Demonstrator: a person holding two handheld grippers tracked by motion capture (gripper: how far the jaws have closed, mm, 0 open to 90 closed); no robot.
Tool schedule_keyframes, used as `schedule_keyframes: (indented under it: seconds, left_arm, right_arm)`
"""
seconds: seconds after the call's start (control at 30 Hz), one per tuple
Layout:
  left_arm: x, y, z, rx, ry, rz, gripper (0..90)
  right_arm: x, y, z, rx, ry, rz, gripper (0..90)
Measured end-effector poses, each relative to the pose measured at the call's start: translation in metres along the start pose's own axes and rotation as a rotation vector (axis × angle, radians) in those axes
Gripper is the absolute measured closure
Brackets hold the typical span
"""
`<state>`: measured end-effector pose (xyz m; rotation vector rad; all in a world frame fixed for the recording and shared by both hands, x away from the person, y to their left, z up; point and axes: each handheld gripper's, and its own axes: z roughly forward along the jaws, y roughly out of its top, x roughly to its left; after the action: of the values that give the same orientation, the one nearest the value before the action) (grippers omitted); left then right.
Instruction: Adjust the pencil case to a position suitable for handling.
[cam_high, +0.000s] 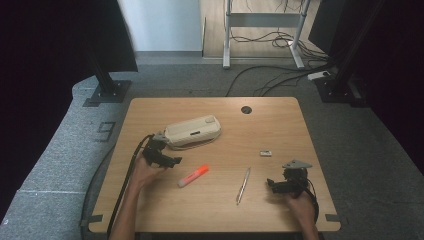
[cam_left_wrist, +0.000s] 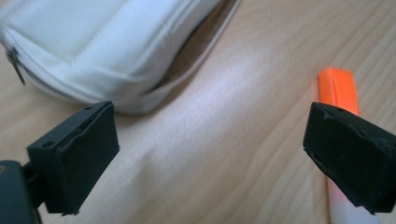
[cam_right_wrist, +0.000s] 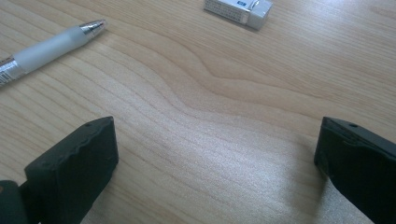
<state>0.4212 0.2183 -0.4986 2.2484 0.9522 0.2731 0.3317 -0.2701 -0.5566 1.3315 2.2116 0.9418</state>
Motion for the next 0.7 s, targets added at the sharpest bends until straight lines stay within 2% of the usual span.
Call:
schedule_keyframes:
  seconds: [0.03, 0.13, 0.2, 0.4, 0.63, 0.7]
  left_arm:
    - [0.002, 0.003, 0.0, 0.006, -0.012, -0.016, 4.9]
    - [0.006, 0.009, 0.0, -0.001, -0.021, -0.021, 7.8]
    - [0.011, 0.013, 0.0, -0.011, -0.05, -0.035, 9.7]
    - [0.015, 0.031, 0.005, 0.024, -0.034, 0.018, 11.8]
    - [0.017, 0.051, 0.012, 0.05, -0.052, 0.052, 13.9]
    - [0.019, 0.055, 0.015, 0.059, -0.06, 0.05, 14.3]
  right_arm:
    - [0.0, 0.0, 0.0, 0.0, 0.0, 0.0, 0.0]
    - [0.0, 0.0, 0.0, 0.0, 0.0, 0.0, 0.0]
    - [0.0, 0.0, 0.0, 0.0, 0.0, 0.0, 0.0]
    - [0.0, 0.0, 0.0, 0.0, 0.0, 0.0, 0.0]
    - [0.0, 0.0, 0.0, 0.0, 0.0, 0.0, 0.0]
    - [0.0, 0.0, 0.0, 0.0, 0.0, -0.001, 0.0]
